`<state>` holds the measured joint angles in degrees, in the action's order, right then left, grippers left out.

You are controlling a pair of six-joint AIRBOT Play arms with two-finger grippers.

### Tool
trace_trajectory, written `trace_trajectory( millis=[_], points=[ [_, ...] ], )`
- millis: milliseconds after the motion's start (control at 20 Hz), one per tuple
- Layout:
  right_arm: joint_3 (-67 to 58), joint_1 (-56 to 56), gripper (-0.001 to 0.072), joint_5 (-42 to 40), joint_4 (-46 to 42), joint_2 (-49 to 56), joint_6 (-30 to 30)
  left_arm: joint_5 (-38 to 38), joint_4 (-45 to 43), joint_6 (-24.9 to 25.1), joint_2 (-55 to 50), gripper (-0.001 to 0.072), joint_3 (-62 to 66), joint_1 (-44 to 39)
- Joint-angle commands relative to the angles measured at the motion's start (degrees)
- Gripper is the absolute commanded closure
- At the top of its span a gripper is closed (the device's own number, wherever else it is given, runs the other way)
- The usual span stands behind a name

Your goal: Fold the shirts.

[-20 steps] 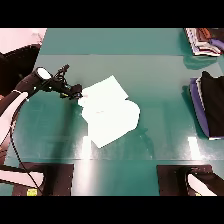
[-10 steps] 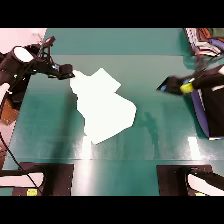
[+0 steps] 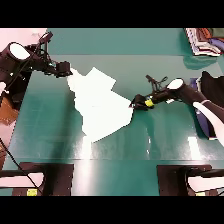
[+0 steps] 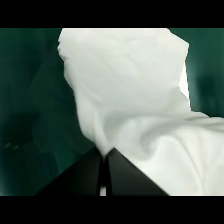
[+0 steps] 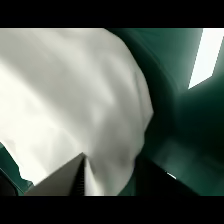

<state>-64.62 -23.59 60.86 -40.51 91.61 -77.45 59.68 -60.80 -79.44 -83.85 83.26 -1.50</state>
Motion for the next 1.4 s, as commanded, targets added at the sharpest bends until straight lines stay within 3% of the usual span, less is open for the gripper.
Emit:
trace_trajectory(
  millis=[0, 150, 350, 750, 1000, 1150, 1350],
  points=[
    [-5.70, -2.27, 0.0702, -1.84, 0.35, 4.57, 2.05, 1.27, -0.20, 0.02, 0.13, 0.0681, 0.11, 0.00],
    [-11.26, -1.38, 0.0699, -0.52, -8.55, 1.11, 1.84, 0.46, -0.83, -0.04, 4.07, 0.0682, 0.59, 0.00],
    [-22.01, 1.90, 0.0699, 5.40, -18.25, -11.47, 1.46, -0.09, -1.18, 0.02, 16.83, 0.0682, 7.65, 0.00],
    [-41.11, 3.32, 0.0699, 13.70, -19.69, -30.88, 1.05, -0.24, -0.92, -0.02, 38.82, 0.0682, 22.95, -0.24],
    [-42.53, 3.32, 0.0699, 14.75, -21.00, -33.55, -4.57, 2.62, -0.96, -0.11, 38.64, 0.0682, 24.96, -0.24],
    [-36.26, 2.12, 0.0699, 18.78, -19.19, -29.99, -8.63, 9.99, -0.90, -1.46, 33.83, 0.0682, 21.40, -0.24],
    [-23.47, -5.11, 0.0699, 21.27, -19.19, -21.53, -8.70, 20.44, -0.96, -1.46, 26.12, 0.0682, 8.07, -0.24]
  ],
)
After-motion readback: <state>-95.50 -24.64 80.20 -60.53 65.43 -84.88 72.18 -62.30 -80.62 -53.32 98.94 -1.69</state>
